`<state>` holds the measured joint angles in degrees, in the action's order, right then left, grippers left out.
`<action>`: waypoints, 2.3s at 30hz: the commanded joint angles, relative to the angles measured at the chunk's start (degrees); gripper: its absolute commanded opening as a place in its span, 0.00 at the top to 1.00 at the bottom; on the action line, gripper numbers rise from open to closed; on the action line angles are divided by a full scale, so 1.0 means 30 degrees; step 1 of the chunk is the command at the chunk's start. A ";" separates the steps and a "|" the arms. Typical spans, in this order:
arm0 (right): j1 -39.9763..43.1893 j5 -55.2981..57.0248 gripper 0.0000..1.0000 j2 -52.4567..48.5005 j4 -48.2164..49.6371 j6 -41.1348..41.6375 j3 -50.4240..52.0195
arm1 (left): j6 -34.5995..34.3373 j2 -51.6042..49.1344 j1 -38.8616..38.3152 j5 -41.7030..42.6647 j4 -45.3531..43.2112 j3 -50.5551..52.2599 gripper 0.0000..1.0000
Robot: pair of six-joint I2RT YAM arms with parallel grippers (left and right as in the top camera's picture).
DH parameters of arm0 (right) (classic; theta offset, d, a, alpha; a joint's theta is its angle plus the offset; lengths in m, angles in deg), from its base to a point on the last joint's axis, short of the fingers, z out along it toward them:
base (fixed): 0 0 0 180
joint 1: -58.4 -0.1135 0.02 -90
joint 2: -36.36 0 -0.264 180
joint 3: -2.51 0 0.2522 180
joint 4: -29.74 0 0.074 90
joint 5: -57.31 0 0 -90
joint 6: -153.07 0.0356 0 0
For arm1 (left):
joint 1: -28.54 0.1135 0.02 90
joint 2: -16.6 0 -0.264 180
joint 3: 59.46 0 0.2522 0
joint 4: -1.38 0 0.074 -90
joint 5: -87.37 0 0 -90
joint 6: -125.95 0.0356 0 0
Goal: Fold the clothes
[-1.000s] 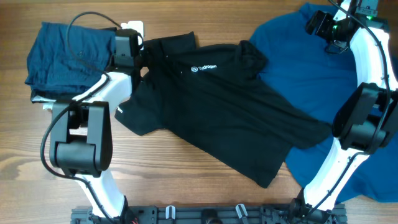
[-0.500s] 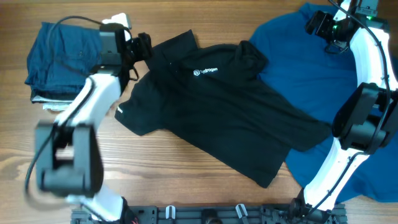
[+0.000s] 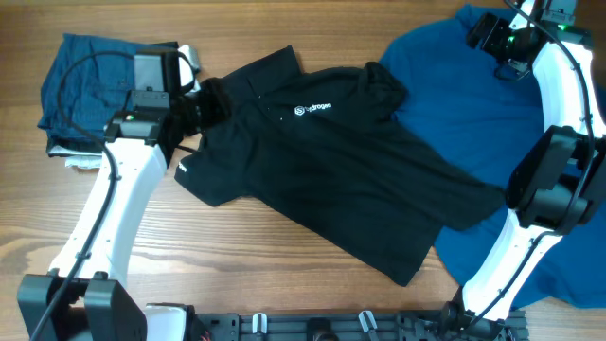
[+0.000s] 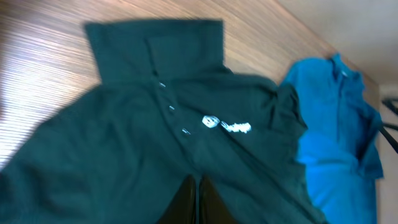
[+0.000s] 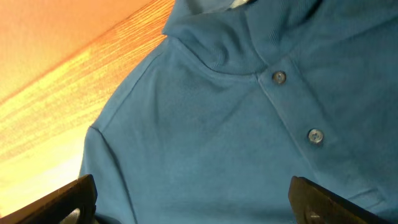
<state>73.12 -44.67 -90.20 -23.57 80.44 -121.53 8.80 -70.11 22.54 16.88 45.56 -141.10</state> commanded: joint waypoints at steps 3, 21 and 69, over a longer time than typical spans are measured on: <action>-0.0029 -0.1537 0.00 0.0255 -0.0459 0.9420 0.0051 | -0.0109 -0.0138 -0.2259 0.0707 -0.0495 0.0015 0.96; 0.0153 -0.8233 0.54 0.0372 -0.4962 -0.3024 0.0036 | 0.0634 -0.6375 -0.4240 -0.2273 -0.1078 0.0015 0.96; -0.4758 -0.3847 0.96 -0.0605 -0.6346 -0.9712 0.7089 | 0.1049 -0.7715 -0.4160 -0.4393 -0.0896 0.0015 0.87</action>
<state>59.67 -54.51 -90.16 -42.26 53.53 -101.68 11.64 -92.32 9.60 4.42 42.82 -141.05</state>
